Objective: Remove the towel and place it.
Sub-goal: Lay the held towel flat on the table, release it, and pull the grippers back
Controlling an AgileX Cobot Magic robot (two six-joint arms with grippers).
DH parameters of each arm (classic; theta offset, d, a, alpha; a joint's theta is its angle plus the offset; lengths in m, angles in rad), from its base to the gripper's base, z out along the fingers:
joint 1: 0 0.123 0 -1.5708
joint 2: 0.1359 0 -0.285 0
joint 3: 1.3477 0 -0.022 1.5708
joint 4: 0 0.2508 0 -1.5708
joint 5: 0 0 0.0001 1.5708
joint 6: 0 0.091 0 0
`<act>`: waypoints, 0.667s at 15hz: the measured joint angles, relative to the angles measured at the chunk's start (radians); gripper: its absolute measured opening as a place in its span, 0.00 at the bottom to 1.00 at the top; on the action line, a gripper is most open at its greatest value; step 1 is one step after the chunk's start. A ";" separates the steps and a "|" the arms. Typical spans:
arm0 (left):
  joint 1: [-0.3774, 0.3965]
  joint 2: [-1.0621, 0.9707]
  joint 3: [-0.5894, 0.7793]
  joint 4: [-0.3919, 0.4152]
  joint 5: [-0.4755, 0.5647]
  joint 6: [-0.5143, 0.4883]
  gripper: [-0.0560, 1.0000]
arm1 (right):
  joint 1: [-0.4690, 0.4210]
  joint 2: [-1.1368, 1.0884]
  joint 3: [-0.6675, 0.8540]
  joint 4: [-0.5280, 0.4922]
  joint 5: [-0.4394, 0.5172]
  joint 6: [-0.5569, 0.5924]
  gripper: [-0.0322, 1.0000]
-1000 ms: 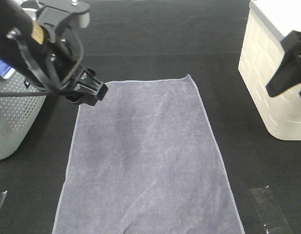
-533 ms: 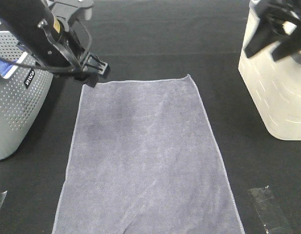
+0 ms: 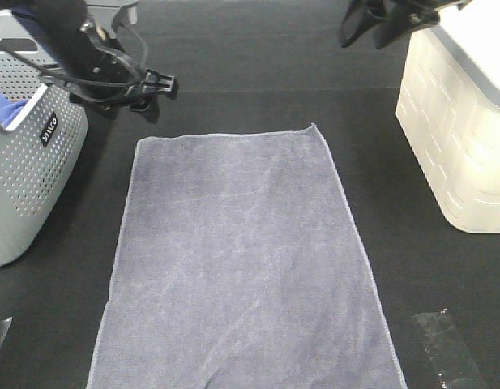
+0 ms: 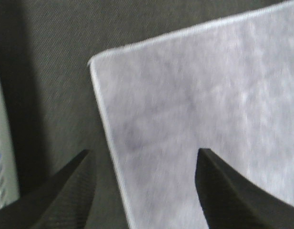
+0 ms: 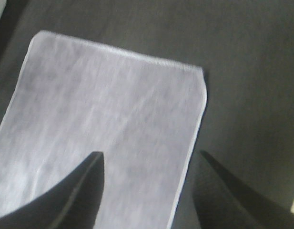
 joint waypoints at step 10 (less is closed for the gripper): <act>0.005 0.210 -0.278 -0.059 -0.050 0.010 0.61 | 0.000 0.449 -0.226 -0.053 -0.265 -0.031 0.54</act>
